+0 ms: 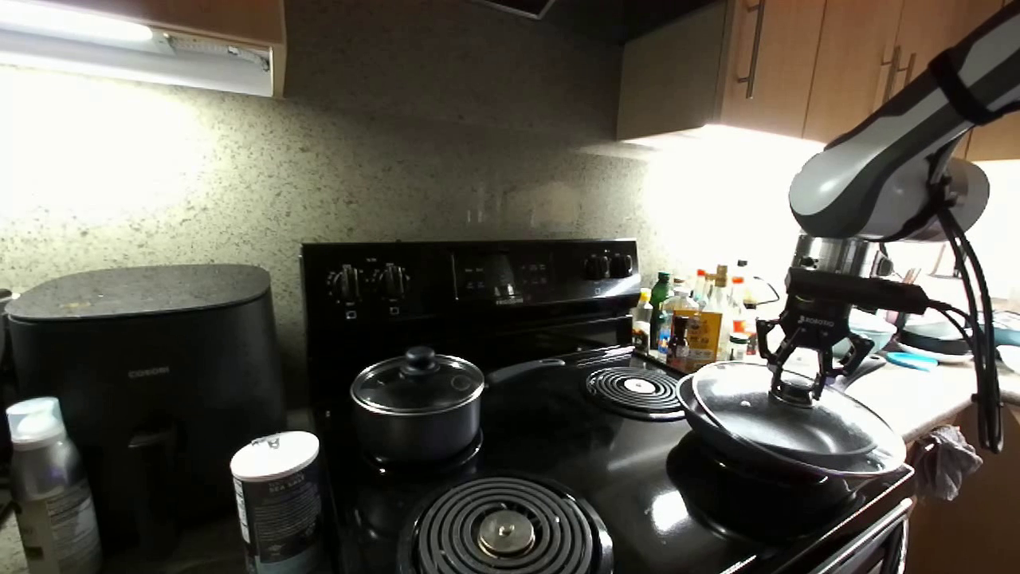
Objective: Put the lid on the pot, then put the lid on the stove
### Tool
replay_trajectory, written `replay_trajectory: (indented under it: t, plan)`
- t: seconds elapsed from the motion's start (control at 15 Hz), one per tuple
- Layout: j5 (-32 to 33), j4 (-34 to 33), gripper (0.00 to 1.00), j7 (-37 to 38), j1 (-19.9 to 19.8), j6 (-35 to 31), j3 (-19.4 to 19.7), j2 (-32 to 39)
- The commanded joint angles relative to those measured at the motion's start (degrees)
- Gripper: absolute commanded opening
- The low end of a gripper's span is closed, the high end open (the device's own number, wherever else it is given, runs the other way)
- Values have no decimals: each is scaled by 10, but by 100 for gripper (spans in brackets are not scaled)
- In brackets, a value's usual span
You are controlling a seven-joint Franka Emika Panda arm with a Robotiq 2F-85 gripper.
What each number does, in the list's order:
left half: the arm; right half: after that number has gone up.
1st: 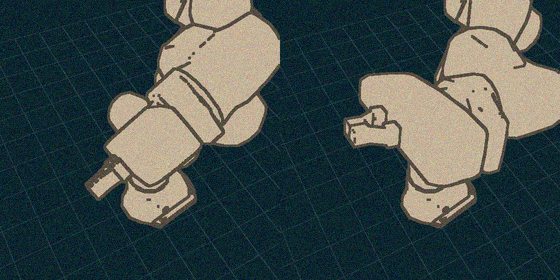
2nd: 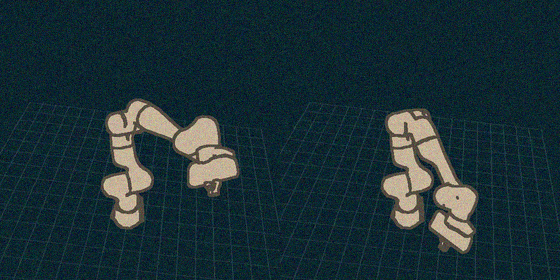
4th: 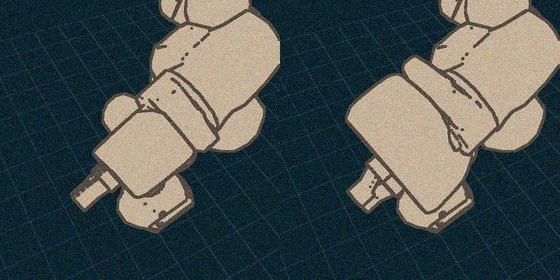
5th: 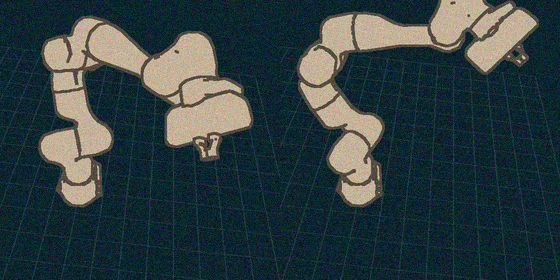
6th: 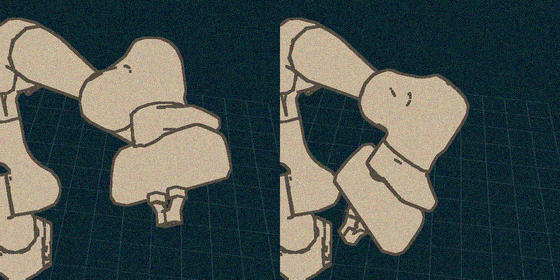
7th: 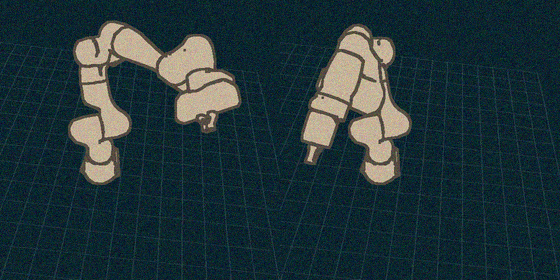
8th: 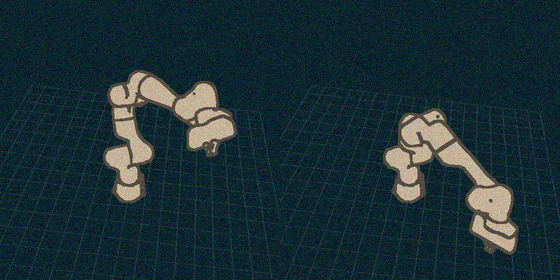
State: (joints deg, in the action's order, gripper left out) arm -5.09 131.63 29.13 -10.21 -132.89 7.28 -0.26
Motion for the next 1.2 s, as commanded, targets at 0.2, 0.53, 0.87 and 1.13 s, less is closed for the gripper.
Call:
replay_trajectory:
  t: [0.2,0.53,0.87,1.13]
  plan:
    - [16,55,25,-4,10,-53,0,-87]
    - [46,99,25,13,5,-98,-22,-160]
    - [29,91,50,-3,2,-76,-27,-150]
    - [12,62,25,-3,9,-77,-28,-120]
